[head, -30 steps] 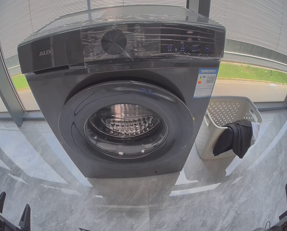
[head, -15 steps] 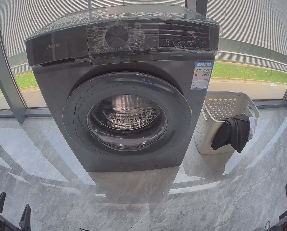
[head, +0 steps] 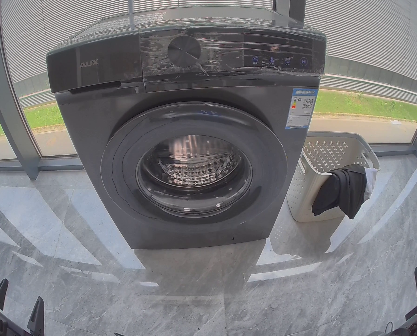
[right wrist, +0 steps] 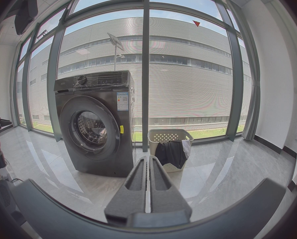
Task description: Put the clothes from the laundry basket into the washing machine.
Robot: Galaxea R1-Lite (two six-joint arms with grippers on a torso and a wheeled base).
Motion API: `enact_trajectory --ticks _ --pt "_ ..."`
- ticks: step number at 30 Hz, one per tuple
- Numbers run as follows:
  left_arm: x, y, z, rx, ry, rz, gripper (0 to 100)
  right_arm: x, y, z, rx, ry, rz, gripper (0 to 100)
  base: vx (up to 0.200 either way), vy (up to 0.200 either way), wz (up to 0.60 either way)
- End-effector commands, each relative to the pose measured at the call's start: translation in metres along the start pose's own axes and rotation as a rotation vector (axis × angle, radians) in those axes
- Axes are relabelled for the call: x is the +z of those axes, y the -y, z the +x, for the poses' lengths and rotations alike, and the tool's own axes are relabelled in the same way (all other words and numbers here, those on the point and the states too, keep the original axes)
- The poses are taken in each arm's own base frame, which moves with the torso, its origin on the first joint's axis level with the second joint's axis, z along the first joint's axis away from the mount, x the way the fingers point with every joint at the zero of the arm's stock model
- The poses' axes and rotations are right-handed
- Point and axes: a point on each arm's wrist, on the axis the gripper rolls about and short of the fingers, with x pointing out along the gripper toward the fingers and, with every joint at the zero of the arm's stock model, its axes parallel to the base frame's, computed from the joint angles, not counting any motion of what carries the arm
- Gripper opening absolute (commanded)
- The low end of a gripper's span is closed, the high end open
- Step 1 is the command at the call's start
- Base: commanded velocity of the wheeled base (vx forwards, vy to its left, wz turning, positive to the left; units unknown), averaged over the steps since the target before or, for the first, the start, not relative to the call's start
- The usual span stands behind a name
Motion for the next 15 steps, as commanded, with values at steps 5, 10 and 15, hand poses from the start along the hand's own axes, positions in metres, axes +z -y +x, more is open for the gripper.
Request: enact_trajectory --ticks 5,10,15 --pt "-0.0052 0.0000 0.0001 0.001 -0.001 0.000 100 -0.0050 -0.0003 0.0003 0.015 -0.003 0.001 100 0.000 0.000 0.00" --pt "-0.0052 0.0000 0.0001 0.001 -0.001 0.001 100 -0.0052 -0.0003 0.0003 0.015 -0.004 0.004 100 0.000 0.000 0.00" --pt "-0.0052 0.0000 0.0001 -0.001 -0.001 0.001 100 -0.0047 -0.0004 0.0002 0.018 -0.002 -0.041 100 0.000 0.000 0.00"
